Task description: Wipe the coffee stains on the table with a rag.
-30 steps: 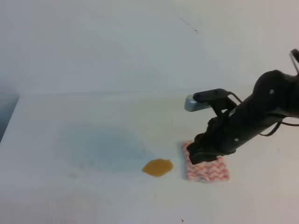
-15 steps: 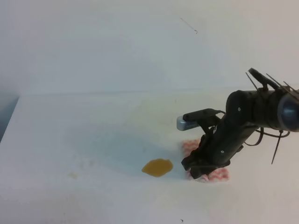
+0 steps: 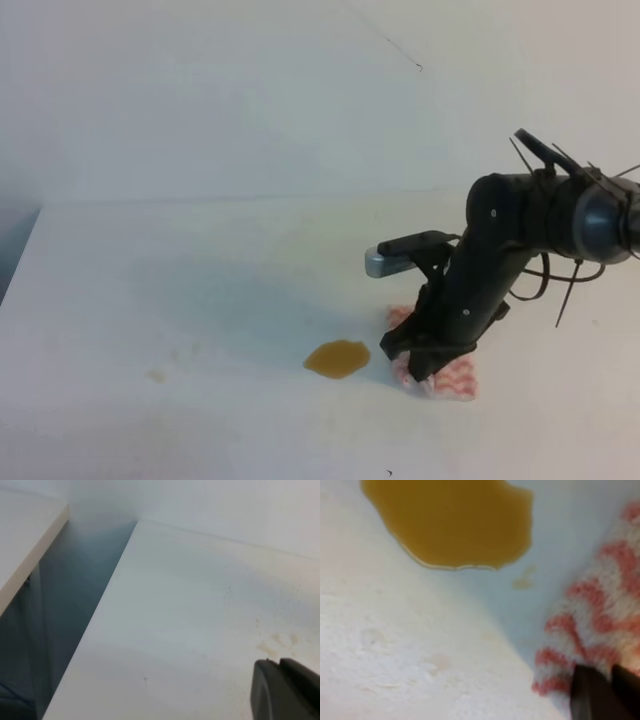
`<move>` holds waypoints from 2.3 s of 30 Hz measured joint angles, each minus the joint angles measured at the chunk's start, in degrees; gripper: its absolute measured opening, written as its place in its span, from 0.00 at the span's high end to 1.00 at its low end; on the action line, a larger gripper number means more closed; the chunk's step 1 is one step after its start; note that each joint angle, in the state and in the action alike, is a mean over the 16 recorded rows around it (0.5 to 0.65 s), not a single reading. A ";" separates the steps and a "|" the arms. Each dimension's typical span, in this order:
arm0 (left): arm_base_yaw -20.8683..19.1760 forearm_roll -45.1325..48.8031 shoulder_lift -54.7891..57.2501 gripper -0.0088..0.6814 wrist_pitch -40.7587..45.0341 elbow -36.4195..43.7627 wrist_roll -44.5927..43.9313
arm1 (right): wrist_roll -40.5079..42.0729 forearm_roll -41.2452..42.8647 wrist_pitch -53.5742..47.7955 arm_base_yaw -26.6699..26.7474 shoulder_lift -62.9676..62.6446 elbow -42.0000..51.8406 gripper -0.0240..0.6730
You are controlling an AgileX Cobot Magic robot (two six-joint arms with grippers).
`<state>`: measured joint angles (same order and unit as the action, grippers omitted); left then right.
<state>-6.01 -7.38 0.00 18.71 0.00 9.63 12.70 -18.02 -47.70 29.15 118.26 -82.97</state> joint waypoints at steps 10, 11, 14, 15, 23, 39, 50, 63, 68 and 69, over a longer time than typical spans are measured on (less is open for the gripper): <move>0.00 0.00 0.00 0.99 0.00 0.00 0.00 | -2.19 0.06 -0.91 7.38 0.38 -9.23 0.97; 0.00 0.00 0.00 0.99 0.00 0.00 0.00 | -2.46 0.43 -0.68 8.36 0.57 -9.79 0.97; 0.00 0.00 0.00 0.99 0.00 0.00 0.00 | -3.33 1.85 -0.19 11.10 1.54 -11.02 0.97; 0.00 0.00 0.00 0.99 0.00 0.00 0.00 | -3.70 2.45 -0.12 11.90 1.98 -11.28 0.97; 0.00 0.00 0.00 0.99 0.00 0.00 0.00 | -8.49 10.29 -1.32 15.65 6.40 -11.89 0.97; 0.00 0.00 0.00 0.99 0.00 0.00 0.00 | -15.01 20.62 -7.31 13.75 9.17 -14.32 0.97; 0.00 0.00 0.00 0.99 0.00 0.00 0.00 | -13.05 19.89 -11.39 6.35 8.03 -15.15 0.97; 0.00 0.00 0.00 0.99 0.00 0.00 0.00 | -9.07 17.14 -6.53 -3.54 -4.71 -7.93 0.97; 0.00 0.00 0.00 0.99 0.00 0.00 0.00 | -8.23 16.45 -3.44 -5.95 -11.11 -3.77 0.96; 0.00 0.00 0.00 0.99 0.00 0.00 0.00 | -8.17 16.22 -2.98 -6.30 -12.21 -3.08 0.95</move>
<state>-6.01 -7.38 0.00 18.71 0.00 9.63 4.54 -1.80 -50.68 22.84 106.05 -86.06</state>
